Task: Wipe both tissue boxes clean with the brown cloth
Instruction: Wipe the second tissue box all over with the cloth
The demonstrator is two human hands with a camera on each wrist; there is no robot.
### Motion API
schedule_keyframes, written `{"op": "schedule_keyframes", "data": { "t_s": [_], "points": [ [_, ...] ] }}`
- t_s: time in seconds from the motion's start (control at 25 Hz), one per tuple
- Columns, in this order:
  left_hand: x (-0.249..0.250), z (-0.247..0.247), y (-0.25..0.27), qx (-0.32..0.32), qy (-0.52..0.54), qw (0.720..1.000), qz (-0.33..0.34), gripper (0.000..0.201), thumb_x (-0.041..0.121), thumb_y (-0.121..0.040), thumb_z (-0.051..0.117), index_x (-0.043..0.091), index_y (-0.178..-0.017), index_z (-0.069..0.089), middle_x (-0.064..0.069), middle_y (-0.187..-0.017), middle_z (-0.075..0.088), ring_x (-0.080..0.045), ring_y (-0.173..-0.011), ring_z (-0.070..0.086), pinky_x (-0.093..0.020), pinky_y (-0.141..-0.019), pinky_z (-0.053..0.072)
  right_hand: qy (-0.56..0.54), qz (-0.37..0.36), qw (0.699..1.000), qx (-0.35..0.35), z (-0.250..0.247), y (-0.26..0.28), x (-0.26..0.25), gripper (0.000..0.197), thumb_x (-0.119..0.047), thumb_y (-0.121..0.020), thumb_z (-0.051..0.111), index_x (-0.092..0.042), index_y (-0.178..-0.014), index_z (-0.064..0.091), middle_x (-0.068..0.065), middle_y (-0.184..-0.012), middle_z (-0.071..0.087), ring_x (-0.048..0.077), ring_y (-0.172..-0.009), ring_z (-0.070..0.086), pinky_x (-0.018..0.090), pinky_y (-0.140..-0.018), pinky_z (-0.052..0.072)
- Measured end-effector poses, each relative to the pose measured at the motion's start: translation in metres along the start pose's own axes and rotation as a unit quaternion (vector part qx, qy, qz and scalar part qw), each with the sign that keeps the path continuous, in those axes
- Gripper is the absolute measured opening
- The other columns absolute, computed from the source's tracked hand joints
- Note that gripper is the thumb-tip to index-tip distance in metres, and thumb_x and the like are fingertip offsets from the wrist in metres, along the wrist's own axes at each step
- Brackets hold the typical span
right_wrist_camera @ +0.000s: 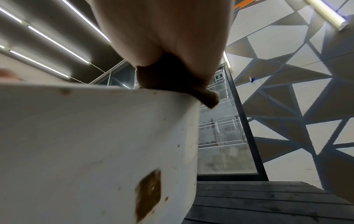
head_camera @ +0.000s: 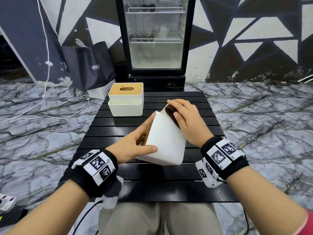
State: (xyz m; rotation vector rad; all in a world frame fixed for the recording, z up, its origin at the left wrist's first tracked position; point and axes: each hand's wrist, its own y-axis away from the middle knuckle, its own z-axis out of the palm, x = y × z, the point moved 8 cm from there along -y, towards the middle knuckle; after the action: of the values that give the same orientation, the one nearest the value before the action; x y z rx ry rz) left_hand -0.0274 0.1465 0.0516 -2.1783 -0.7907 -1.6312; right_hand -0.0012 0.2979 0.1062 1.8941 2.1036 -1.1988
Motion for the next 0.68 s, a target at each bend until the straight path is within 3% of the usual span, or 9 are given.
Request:
{"op": "schedule_keyframes", "data": {
  "t_s": [0.16,0.28,0.36,0.4,0.48,0.6,0.68],
  "points": [
    [-0.002,-0.009,0.011,-0.024,-0.028,0.999,-0.009,0.095,0.032,-0.065,0.072,0.064,-0.135,0.016,0.010,-0.138,0.048,-0.007,-0.128,0.045,-0.039,-0.112,0.033,-0.052,0.043,0.997,-0.035,-0.014,0.000,-0.001,0.037,-0.012,-0.096,0.039,-0.018,-0.131,0.046,0.002,-0.127,0.049,0.017,-0.118,0.043,0.016,-0.097,0.027],
    [0.006,-0.026,0.021,0.019,-0.145,0.989,0.002,0.089,0.030,-0.062,0.068,0.068,-0.128,0.021,0.017,-0.128,0.043,0.005,-0.120,0.043,-0.035,-0.111,0.034,-0.094,0.052,0.993,-0.053,-0.020,0.010,-0.012,0.036,-0.012,-0.095,0.040,-0.019,-0.130,0.048,-0.003,-0.123,0.051,0.008,-0.115,0.045,0.004,-0.091,0.028],
    [0.016,-0.032,0.025,0.060,-0.193,0.979,0.010,0.081,0.029,-0.062,0.066,0.062,-0.122,0.025,0.020,-0.124,0.040,0.010,-0.112,0.043,-0.032,-0.106,0.039,-0.117,0.043,0.991,-0.045,-0.020,0.017,-0.024,0.035,-0.011,-0.095,0.041,-0.019,-0.129,0.049,-0.005,-0.123,0.051,0.005,-0.115,0.045,0.001,-0.092,0.027],
    [0.020,-0.033,0.027,0.085,-0.212,0.974,0.012,0.077,0.035,-0.060,0.066,0.055,-0.122,0.025,0.019,-0.124,0.040,0.008,-0.112,0.042,-0.032,-0.105,0.039,-0.125,0.038,0.991,-0.039,-0.018,0.020,-0.031,0.035,-0.010,-0.095,0.041,-0.018,-0.128,0.050,-0.005,-0.123,0.051,0.004,-0.115,0.044,0.000,-0.093,0.027],
    [0.028,-0.028,0.031,0.136,-0.268,0.954,0.008,0.089,0.057,-0.054,0.060,0.046,-0.132,0.020,0.014,-0.124,0.035,-0.003,-0.116,0.034,-0.029,-0.105,0.033,-0.136,0.033,0.990,-0.032,-0.013,0.024,-0.042,0.035,-0.010,-0.095,0.042,-0.018,-0.128,0.050,-0.004,-0.123,0.052,0.004,-0.115,0.045,0.003,-0.094,0.028],
    [0.033,-0.013,0.032,0.191,-0.368,0.910,-0.016,0.108,0.079,-0.044,0.049,0.052,-0.137,0.003,0.007,-0.120,0.027,-0.012,-0.112,0.026,-0.028,-0.098,0.029,-0.150,0.036,0.987,-0.047,-0.002,0.027,-0.052,0.035,-0.011,-0.094,0.042,-0.020,-0.127,0.051,-0.004,-0.123,0.053,0.005,-0.114,0.045,0.007,-0.095,0.030],
    [0.032,-0.011,0.031,0.222,-0.379,0.898,-0.034,0.113,0.080,-0.042,0.053,0.049,-0.139,0.004,0.004,-0.117,0.027,-0.017,-0.113,0.029,-0.031,-0.098,0.032,-0.170,0.052,0.983,-0.054,0.001,0.028,-0.050,0.035,-0.010,-0.094,0.042,-0.020,-0.126,0.052,-0.006,-0.122,0.053,0.003,-0.114,0.046,0.002,-0.092,0.029]
  ]
}}
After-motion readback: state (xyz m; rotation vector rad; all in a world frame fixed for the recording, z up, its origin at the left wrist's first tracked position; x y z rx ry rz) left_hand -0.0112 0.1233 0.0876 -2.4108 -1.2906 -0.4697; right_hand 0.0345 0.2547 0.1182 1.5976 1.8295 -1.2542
